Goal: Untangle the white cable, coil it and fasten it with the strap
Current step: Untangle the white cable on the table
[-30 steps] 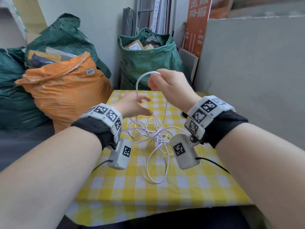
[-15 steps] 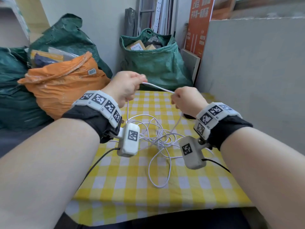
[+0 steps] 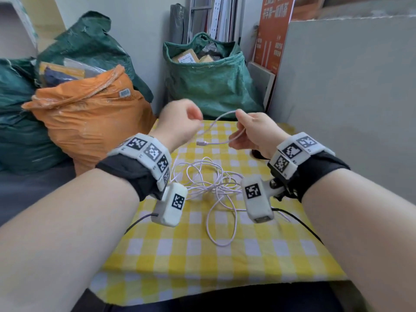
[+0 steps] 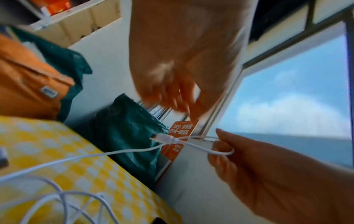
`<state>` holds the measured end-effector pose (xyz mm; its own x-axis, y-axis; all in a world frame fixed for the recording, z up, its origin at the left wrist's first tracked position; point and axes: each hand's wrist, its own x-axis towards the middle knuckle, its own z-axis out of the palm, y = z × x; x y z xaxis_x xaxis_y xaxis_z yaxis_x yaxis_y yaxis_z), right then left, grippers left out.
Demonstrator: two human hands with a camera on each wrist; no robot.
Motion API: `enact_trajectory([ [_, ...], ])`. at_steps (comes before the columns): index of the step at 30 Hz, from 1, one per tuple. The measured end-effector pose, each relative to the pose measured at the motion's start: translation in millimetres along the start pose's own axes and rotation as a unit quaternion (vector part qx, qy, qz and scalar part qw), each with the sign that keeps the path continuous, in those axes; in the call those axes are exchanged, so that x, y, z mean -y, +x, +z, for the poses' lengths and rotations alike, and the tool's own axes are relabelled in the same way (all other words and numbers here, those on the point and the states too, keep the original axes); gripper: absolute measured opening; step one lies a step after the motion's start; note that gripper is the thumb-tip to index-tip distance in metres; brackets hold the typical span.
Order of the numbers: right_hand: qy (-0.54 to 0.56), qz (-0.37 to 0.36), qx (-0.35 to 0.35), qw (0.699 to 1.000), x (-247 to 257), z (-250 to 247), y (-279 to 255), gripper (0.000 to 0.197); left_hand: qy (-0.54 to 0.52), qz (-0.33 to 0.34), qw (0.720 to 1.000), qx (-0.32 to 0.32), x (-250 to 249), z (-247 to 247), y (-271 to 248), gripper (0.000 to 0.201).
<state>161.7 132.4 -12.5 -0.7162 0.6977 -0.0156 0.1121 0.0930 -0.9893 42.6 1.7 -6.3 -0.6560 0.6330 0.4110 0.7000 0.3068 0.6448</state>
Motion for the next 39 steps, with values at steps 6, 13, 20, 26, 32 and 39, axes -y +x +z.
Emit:
enact_trajectory([
  [6,0.046,-0.024,0.034,0.998,5.8,13.6,-6.7,0.034,-0.134,-0.072,0.928,0.341,-4.7,13.2,-17.2,0.016],
  [13,-0.163,-0.009,0.108,0.981,-20.9,18.3,-8.7,0.033,-0.156,-0.168,0.973,0.008,32.5,-0.4,1.8,0.024],
  [20,-0.509,-0.050,0.218,0.831,-54.0,28.3,-14.8,0.034,0.109,-0.273,0.945,-0.140,84.7,-28.2,6.9,0.038],
  [26,-0.548,-0.014,0.269,0.792,-64.3,34.0,-14.5,0.050,0.199,-0.288,0.934,-0.075,96.9,-32.4,-3.9,0.032],
  [32,-0.522,-0.055,0.212,0.824,-72.8,30.3,-9.7,0.027,0.206,-0.265,0.941,0.029,101.2,-20.9,-13.0,0.060],
  [39,-0.436,-0.003,0.209,0.875,-63.0,21.5,-6.2,0.027,0.262,-0.213,0.931,0.136,78.5,-0.7,-15.8,0.054],
])
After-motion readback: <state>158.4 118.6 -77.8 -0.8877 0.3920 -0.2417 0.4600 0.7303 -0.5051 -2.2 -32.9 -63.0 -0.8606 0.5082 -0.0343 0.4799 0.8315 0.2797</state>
